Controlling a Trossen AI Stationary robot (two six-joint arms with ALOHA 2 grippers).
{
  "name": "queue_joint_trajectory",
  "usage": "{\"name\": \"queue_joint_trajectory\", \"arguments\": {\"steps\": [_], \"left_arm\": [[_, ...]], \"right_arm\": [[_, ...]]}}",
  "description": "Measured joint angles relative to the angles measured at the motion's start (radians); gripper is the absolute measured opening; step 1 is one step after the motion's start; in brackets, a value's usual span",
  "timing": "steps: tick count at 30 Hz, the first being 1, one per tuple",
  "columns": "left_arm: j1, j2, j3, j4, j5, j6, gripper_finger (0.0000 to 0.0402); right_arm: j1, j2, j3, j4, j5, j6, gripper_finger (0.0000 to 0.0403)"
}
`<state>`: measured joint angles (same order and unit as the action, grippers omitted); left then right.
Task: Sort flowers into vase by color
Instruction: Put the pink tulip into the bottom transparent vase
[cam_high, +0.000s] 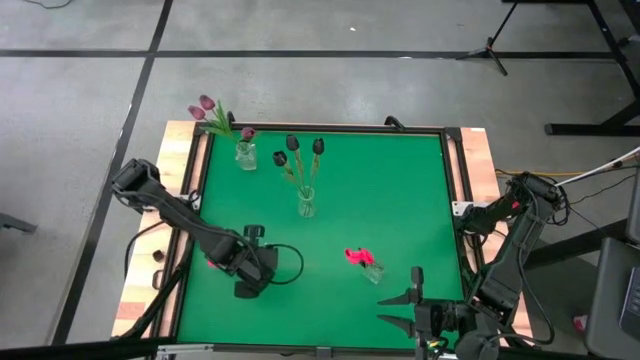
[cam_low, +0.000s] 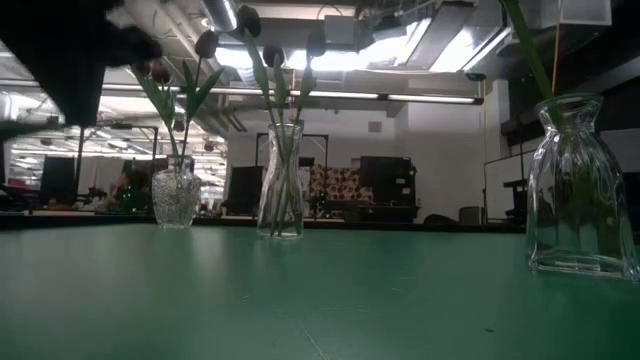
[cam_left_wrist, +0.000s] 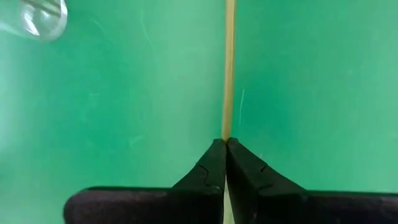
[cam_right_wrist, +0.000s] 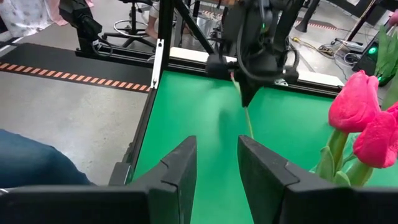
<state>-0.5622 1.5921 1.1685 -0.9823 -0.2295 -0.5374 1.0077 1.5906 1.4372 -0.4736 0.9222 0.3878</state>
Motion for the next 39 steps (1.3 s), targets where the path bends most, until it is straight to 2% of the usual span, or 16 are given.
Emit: {"name": "queue_joint_trajectory", "arguments": {"steps": [4,8,11,18,23,29,32,35,37,39], "left_arm": [[-0.013,0.0,0.092,-0.091,-0.058,0.043,0.0],[-0.035,-0.001,0.168,-0.13,-0.172,0.162,0.0],[-0.061,-0.002,0.204,-0.121,-0.288,0.327,0.0],[-0.124,-0.002,0.215,-0.072,-0.565,0.832,0.0],[-0.137,-0.001,0.215,-0.067,-0.827,1.069,0.0],[-0.132,-0.001,0.215,-0.05,-1.02,1.284,0.0],[-0.13,-0.001,0.215,-0.05,-1.065,1.363,0.0],[-0.124,0.0,0.215,-0.05,-1.075,1.454,0.0],[-0.118,0.0,0.215,-0.05,-1.086,1.501,0.0],[-0.108,0.0,0.215,-0.051,-1.092,1.517,0.0]], "right_arm": [[0.0,0.0,0.0,0.0,0.0,-0.001,0.0117],[0.0,0.0,0.0,0.004,0.001,-0.002,0.0117],[0.0,0.0,0.0,0.031,0.001,-0.001,0.0117],[0.0,0.0,0.0,0.199,-0.021,-0.027,0.0117],[-0.026,0.0,0.0,0.36,-0.024,-0.05,0.0117],[-0.09,-0.01,0.017,0.559,-0.019,-0.167,0.0117],[-0.133,-0.033,0.074,0.539,0.017,-0.183,0.0117],[-0.188,-0.061,0.14,0.442,0.028,-0.176,0.0117],[-0.24,-0.068,0.192,0.314,-0.011,-0.123,0.0117],[-0.309,-0.069,0.262,0.145,-0.134,-0.05,0.0117]]}}
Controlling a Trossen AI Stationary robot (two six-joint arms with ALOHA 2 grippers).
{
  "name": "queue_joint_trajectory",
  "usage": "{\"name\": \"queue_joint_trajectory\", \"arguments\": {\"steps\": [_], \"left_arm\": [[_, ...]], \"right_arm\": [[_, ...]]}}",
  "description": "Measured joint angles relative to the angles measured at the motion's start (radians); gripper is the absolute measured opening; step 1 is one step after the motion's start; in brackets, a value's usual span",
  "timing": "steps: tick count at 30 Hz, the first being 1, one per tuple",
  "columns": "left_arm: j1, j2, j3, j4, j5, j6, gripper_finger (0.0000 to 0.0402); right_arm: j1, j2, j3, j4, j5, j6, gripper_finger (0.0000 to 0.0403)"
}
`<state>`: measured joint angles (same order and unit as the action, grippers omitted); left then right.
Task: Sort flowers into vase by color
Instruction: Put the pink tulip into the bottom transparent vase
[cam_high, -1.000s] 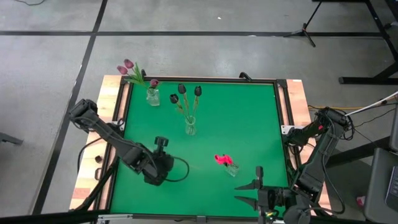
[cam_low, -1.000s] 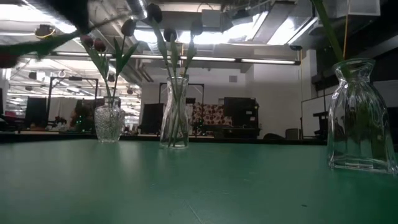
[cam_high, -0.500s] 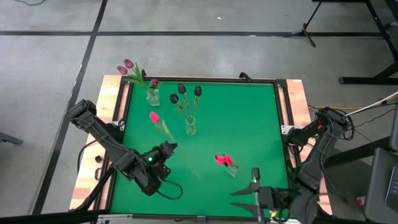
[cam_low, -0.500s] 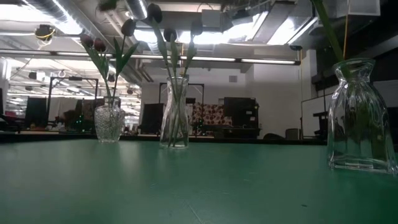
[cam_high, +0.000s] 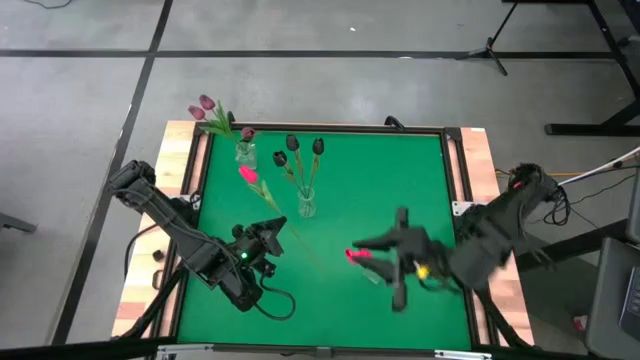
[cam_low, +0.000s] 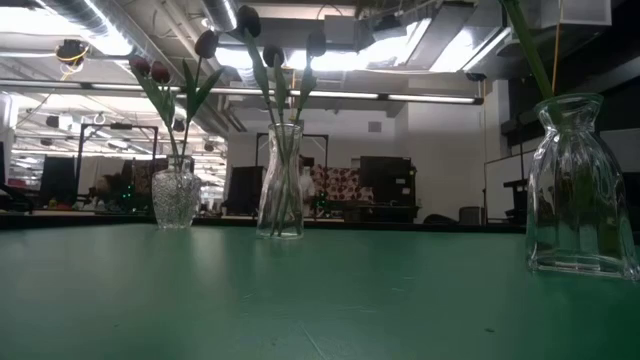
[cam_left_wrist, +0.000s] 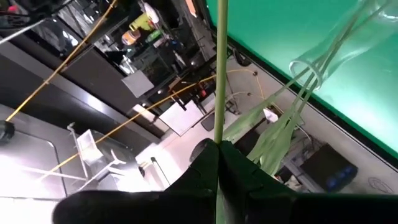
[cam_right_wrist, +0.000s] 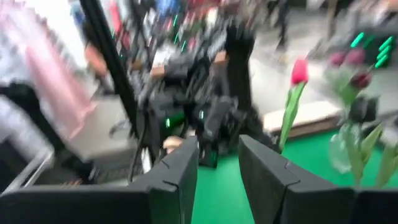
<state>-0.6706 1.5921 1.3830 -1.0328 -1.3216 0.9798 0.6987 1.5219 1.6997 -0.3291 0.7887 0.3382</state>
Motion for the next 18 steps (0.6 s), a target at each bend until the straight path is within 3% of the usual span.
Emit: {"name": "queue_joint_trajectory", "arguments": {"steps": [2,5,14,18], "left_arm": [[0.012,0.0,0.0,-0.001,0.0,0.0,0.0],[0.032,0.0,0.0,-0.001,-0.001,0.018,0.0],[0.071,0.0,0.0,0.002,0.023,0.108,0.0],[0.084,0.0,0.0,0.027,0.047,0.136,0.0]], "right_arm": [[-0.079,0.0,0.065,-0.155,-0.162,0.065,0.0117],[-0.2,0.005,0.1,-0.255,-0.35,0.103,0.0117],[-0.475,0.06,0.099,-0.373,-0.759,0.082,0.0117],[-0.535,0.119,0.098,-0.39,-0.875,0.032,0.0117]]}}
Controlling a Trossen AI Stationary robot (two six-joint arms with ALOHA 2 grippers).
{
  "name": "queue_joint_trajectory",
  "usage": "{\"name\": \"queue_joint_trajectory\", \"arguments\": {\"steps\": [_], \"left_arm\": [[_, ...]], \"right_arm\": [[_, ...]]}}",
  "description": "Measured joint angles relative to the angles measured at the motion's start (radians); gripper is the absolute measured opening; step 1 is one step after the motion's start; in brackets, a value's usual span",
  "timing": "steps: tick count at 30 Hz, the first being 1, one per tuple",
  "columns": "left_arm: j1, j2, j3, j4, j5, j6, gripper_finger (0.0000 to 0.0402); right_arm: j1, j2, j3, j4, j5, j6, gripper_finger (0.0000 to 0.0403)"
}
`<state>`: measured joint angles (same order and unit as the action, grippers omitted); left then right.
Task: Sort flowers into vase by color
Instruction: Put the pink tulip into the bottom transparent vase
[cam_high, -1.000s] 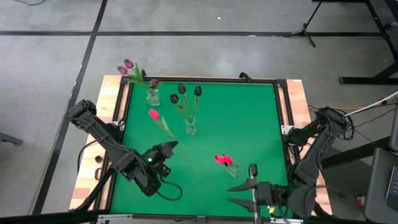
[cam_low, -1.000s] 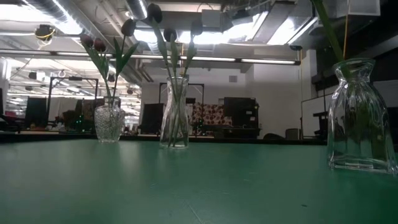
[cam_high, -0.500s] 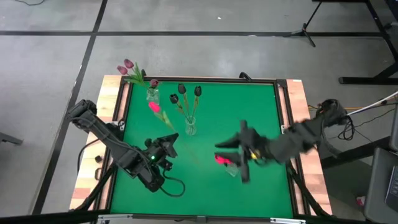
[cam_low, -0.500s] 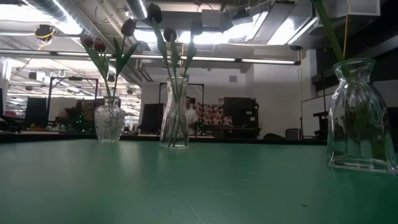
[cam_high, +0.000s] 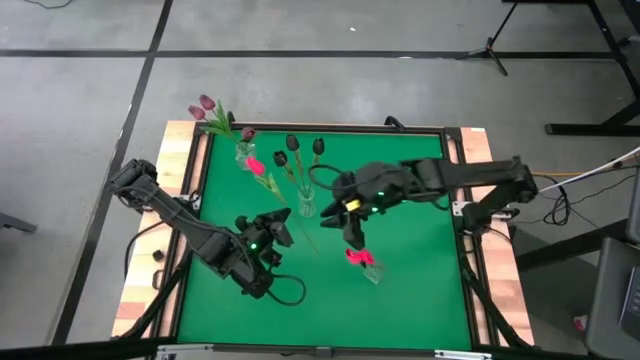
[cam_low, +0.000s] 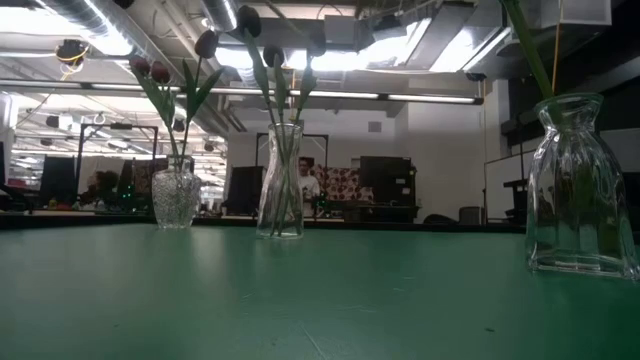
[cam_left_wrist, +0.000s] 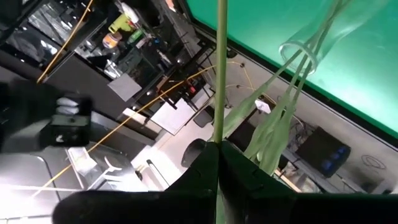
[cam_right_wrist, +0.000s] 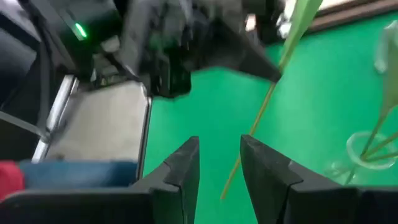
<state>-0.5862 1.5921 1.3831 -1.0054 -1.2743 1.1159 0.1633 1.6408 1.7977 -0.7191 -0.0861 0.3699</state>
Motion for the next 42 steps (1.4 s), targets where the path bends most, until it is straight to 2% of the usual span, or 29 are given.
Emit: {"name": "queue_joint_trajectory", "arguments": {"steps": [5,12,15,32,42], "left_arm": [[0.012,0.0,0.0,0.03,0.001,0.021,0.0],[0.008,0.0,0.0,0.037,-0.003,0.039,0.0],[0.005,0.0,0.0,0.046,-0.004,0.041,0.0],[0.005,0.0,0.0,0.081,0.005,0.069,0.0],[0.005,0.0,0.0,0.081,0.011,0.067,0.0]], "right_arm": [[-0.059,0.065,0.0,-0.014,-0.105,-0.031,0.0133],[-0.109,0.124,0.0,-0.041,-0.118,-0.061,0.0195],[-0.115,0.14,0.0,-0.023,-0.117,-0.067,0.0209],[-0.127,0.236,0.0,0.048,-0.151,-0.114,0.0204],[-0.172,0.195,0.0,-0.06,-0.234,-0.113,0.0204]]}}
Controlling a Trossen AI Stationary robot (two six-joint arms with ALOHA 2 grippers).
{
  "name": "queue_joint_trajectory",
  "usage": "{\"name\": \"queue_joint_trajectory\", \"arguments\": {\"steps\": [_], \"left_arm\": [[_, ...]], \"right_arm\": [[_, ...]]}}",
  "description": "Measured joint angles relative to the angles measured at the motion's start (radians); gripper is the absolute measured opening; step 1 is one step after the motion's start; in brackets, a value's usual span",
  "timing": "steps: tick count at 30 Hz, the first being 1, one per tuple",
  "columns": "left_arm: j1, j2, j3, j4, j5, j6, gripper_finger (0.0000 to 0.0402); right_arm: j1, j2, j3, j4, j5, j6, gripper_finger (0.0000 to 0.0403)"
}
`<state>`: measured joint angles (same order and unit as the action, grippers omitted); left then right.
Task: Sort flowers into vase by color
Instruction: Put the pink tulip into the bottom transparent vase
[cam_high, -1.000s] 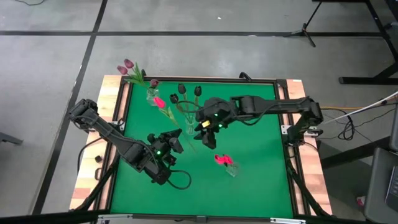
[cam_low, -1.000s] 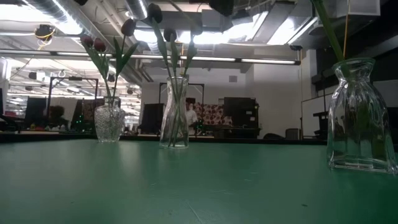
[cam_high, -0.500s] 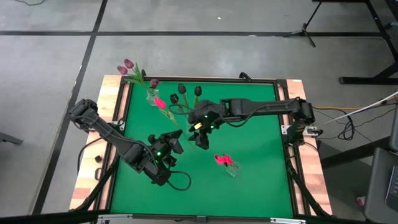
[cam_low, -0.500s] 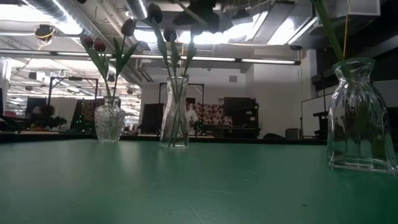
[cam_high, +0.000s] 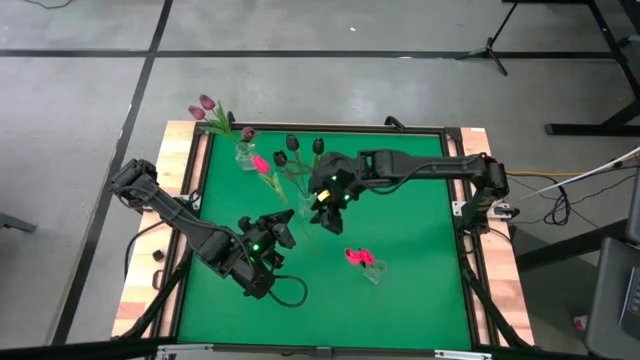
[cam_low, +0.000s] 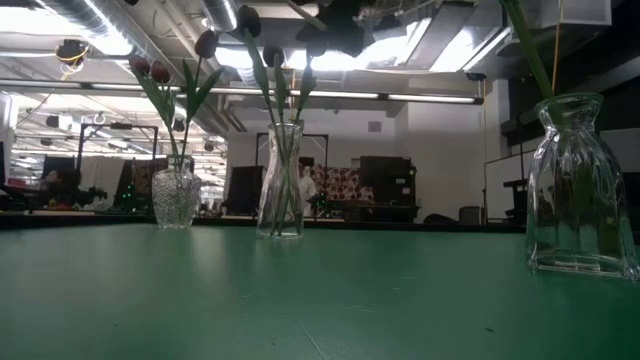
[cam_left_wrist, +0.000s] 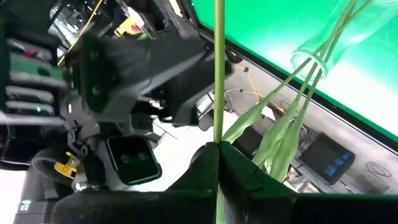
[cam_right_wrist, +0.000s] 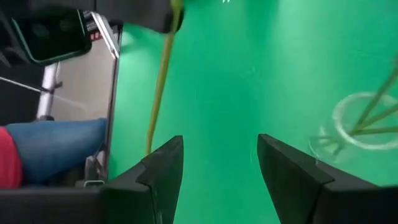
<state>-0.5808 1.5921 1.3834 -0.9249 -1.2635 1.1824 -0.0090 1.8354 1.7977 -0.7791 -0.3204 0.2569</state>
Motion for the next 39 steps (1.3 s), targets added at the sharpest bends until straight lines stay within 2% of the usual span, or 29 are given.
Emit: {"name": "queue_joint_trajectory", "arguments": {"steps": [9,23,31,39], "left_arm": [[0.001,0.0,0.0,0.0,0.002,0.0,0.0],[0.001,0.0,0.0,0.0,0.0,0.0,0.0],[0.013,0.0,0.0,0.0,-0.002,0.0,0.0],[0.016,0.0,0.0,0.016,-0.002,-0.001,0.0]], "right_arm": [[-0.008,-0.007,0.002,0.158,-0.143,0.06,0.0204],[-0.004,-0.001,0.0,0.158,-0.027,0.133,0.0204],[0.027,0.0,0.0,0.205,-0.003,0.169,0.0204],[0.042,0.055,0.0,0.205,0.006,0.169,0.0204]]}}
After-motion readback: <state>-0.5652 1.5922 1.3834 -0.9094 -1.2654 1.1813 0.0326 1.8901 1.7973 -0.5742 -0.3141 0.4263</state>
